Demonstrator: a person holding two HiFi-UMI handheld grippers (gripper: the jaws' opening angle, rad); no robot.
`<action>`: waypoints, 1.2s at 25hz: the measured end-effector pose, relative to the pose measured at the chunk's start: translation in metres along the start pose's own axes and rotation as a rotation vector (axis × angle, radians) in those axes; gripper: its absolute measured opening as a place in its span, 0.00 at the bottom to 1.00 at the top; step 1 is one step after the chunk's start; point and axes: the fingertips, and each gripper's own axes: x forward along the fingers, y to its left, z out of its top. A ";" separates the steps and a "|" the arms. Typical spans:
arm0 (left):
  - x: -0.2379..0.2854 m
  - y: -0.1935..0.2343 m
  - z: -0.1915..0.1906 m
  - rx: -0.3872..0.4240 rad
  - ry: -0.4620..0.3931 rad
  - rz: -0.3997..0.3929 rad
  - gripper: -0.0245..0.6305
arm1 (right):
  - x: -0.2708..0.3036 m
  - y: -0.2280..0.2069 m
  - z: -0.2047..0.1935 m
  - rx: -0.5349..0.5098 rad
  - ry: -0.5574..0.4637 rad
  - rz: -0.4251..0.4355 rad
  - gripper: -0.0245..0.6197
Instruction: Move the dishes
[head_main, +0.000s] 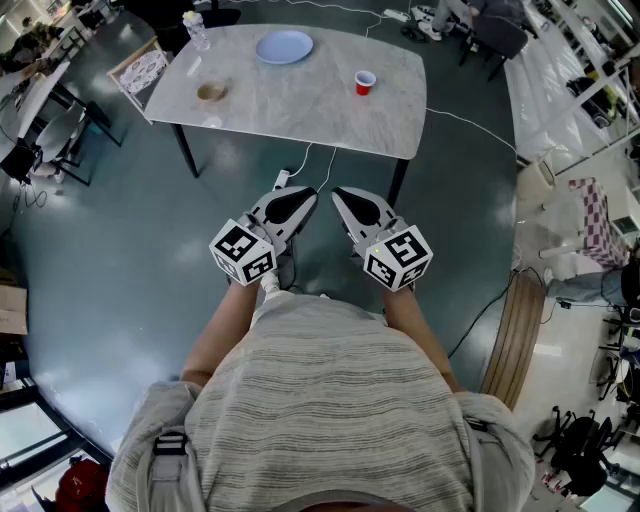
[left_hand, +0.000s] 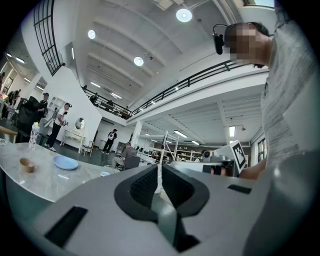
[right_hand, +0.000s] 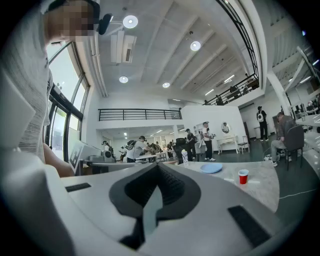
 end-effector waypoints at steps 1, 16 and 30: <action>0.000 0.000 0.000 -0.003 0.003 0.000 0.09 | -0.001 0.000 0.000 0.000 0.001 0.000 0.06; 0.005 0.002 -0.002 -0.013 0.006 -0.004 0.07 | -0.002 -0.005 -0.002 -0.009 0.013 -0.004 0.06; 0.003 0.007 -0.002 -0.022 0.000 -0.007 0.07 | 0.005 0.001 0.003 0.036 -0.034 0.023 0.07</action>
